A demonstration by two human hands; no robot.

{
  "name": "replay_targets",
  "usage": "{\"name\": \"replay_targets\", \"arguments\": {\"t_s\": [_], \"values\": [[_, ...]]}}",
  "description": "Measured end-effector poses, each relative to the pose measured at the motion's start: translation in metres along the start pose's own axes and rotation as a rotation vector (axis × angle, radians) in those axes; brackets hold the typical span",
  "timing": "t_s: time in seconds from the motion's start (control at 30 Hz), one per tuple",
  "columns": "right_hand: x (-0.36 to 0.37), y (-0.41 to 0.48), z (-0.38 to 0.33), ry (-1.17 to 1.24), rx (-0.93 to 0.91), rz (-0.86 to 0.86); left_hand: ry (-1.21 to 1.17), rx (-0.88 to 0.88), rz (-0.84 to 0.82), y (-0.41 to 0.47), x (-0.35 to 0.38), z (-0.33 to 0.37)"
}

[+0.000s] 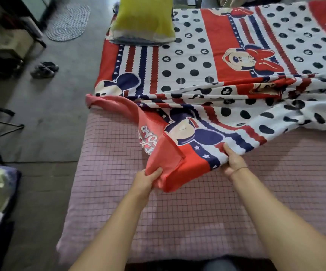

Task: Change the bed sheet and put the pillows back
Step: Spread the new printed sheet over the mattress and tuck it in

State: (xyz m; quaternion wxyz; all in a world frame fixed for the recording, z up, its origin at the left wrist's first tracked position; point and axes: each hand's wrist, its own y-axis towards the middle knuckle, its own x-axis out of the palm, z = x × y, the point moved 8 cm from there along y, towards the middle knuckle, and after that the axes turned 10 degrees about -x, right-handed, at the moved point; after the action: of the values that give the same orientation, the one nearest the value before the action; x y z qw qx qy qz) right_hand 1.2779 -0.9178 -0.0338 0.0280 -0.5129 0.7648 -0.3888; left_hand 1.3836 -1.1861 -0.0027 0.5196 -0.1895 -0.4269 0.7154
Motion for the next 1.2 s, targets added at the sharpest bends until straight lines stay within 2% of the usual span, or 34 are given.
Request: {"name": "replay_targets", "arguments": {"t_s": [0.17,0.4,0.67,0.83,1.0,1.1,1.2], "values": [[-0.043,-0.067,0.056,-0.064,0.054,0.010,-0.062,-0.028,0.045,-0.014,-0.053,-0.043],[-0.095,-0.191,0.158,-0.322,0.216,-0.022,-0.334,-0.118,0.280,-0.029,-0.156,-0.135],[-0.133,-0.296,0.271,-0.390,0.431,-0.083,-0.461,-0.132,0.479,-0.076,-0.275,-0.230],[-0.123,-0.343,0.316,-0.444,0.483,-0.164,-0.599,-0.103,0.508,-0.108,-0.346,-0.261],[-0.098,-0.380,0.355,-0.463,0.490,-0.198,-0.645,-0.035,0.534,-0.141,-0.411,-0.260],[-0.072,-0.402,0.384,-0.451,0.485,-0.206,-0.653,0.003,0.560,-0.134,-0.472,-0.265],[-0.048,-0.417,0.411,-0.430,0.471,-0.195,-0.619,-0.005,0.493,-0.094,-0.541,-0.290]]}}
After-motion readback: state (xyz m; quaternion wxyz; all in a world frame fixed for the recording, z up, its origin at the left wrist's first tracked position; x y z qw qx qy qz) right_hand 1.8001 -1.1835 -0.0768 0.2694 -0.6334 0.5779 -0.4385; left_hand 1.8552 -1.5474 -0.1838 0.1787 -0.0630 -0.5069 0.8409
